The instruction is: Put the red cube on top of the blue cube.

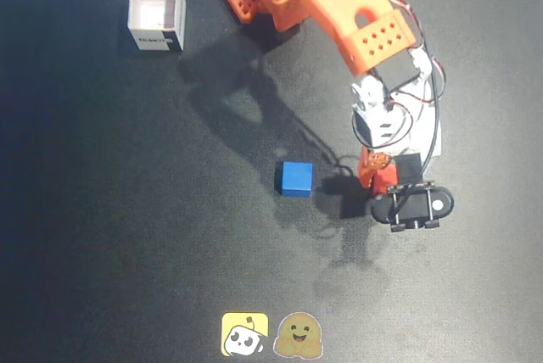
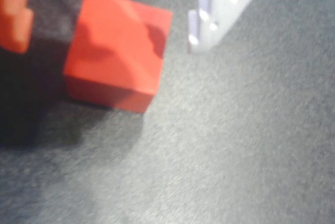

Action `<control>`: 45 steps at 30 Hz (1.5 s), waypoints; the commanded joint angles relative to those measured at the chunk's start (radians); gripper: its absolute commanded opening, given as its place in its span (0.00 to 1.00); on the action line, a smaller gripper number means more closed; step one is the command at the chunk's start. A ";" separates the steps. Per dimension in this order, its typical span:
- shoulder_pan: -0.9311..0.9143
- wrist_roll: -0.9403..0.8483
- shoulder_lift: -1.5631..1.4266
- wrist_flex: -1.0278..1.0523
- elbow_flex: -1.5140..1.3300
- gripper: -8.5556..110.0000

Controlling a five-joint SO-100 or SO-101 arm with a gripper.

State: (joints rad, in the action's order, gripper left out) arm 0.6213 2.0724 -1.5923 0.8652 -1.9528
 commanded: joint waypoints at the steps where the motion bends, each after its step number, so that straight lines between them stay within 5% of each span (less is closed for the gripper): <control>1: 0.006 0.014 -0.005 -0.035 0.015 0.27; 23: 0.032 0.117 0.074 -0.161 -0.103 0.26; 45: 0.026 0.152 0.060 -0.225 -0.155 0.14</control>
State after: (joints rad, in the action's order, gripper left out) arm 0.6504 2.2197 -1.5018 0.6427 -2.1092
